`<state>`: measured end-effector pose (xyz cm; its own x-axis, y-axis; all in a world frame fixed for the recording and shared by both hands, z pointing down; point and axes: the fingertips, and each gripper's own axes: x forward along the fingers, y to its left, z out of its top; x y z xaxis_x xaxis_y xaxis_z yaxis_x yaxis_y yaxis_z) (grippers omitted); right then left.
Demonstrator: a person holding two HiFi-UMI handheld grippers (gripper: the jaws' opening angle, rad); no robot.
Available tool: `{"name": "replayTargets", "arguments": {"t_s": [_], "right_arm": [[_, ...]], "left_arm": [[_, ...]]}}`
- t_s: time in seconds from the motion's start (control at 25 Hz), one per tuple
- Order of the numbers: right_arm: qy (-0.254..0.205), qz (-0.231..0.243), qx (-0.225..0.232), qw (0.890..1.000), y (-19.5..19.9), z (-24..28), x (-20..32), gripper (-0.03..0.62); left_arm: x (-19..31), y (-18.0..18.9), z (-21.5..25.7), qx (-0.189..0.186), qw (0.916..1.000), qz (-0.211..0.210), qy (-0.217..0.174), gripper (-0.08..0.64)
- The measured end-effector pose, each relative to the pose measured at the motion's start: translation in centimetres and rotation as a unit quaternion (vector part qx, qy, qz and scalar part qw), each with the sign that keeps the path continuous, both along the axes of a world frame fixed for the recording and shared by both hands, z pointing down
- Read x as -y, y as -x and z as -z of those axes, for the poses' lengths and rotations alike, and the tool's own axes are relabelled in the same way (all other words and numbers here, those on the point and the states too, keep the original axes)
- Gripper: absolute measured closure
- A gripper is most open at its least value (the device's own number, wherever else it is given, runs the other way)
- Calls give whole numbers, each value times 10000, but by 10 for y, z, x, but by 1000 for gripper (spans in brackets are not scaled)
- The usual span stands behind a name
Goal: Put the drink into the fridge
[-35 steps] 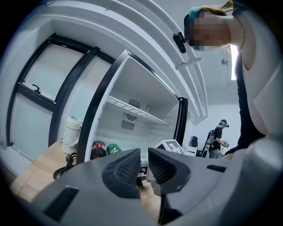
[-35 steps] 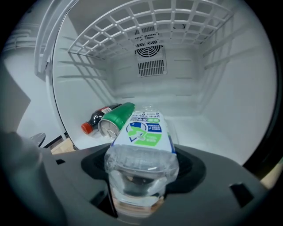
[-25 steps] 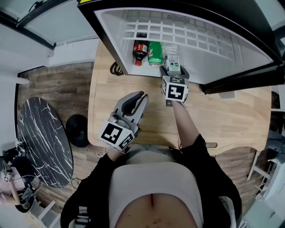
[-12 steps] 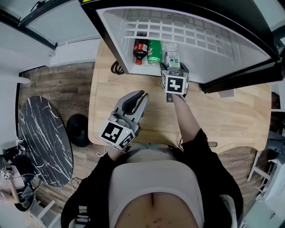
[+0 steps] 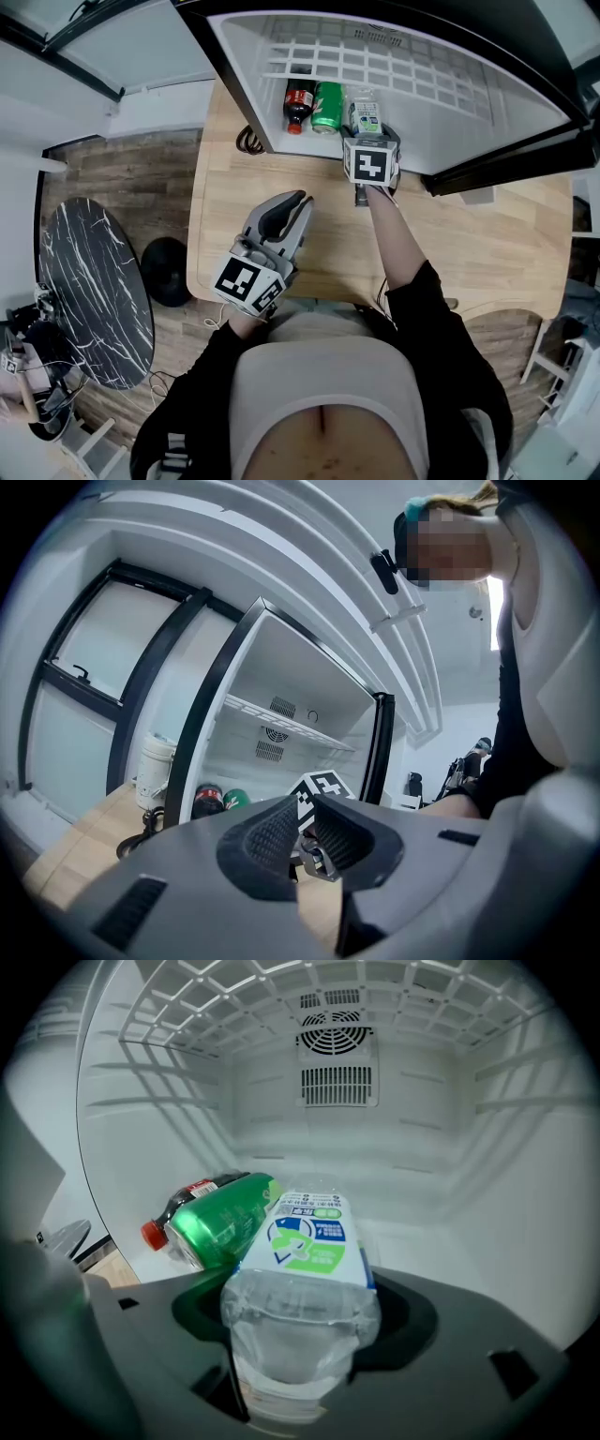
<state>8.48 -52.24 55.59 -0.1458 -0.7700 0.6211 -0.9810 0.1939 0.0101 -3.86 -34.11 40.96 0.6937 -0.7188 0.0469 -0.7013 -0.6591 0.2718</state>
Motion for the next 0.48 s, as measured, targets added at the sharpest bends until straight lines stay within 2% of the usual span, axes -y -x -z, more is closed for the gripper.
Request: {"name": "replayTargets", "arguments": {"t_s": [0.32, 0.48], "right_arm": [[67, 20, 6, 10000, 1, 0, 2, 250], [-135, -125, 91, 9998, -3, 3, 0, 251]], "left_arm": [[-2, 0, 2, 10, 10000, 32, -22, 503], [-3, 0, 4, 23, 10000, 38, -43, 503]]}}
